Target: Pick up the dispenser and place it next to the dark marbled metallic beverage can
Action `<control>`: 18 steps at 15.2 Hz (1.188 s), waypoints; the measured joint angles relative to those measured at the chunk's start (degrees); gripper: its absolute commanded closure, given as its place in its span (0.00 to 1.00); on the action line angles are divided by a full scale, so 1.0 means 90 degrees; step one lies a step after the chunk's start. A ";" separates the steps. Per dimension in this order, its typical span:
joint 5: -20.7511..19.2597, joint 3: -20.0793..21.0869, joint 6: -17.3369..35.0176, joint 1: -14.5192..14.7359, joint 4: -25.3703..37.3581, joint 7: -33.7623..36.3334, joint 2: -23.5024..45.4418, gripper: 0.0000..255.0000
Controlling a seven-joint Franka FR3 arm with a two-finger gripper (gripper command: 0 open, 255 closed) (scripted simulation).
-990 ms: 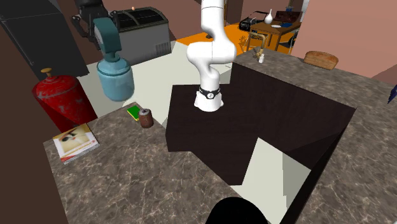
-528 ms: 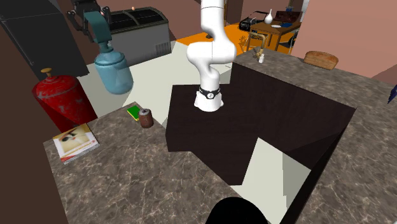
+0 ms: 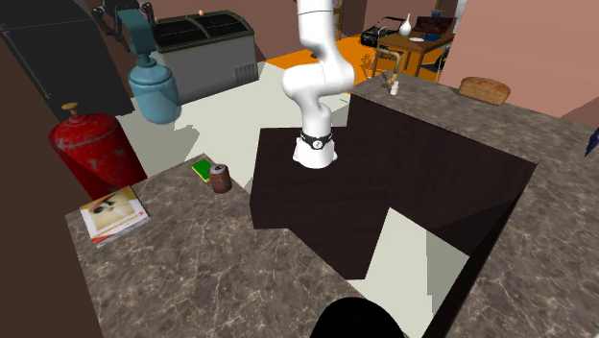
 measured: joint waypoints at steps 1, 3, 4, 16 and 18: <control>-0.0148 -0.0387 -0.0045 0.0350 0.0159 -0.0079 -0.0147 1.00; -0.0489 -0.0968 -0.0263 0.0996 0.0640 -0.0111 -0.0501 1.00; -0.0639 -0.1153 -0.0344 0.1201 0.0828 -0.0145 -0.0659 1.00; -0.0786 -0.1211 0.0544 0.0914 -0.0141 -0.0346 -0.0774 1.00; -0.0799 -0.1209 0.0695 0.0858 -0.0306 -0.0373 -0.0782 1.00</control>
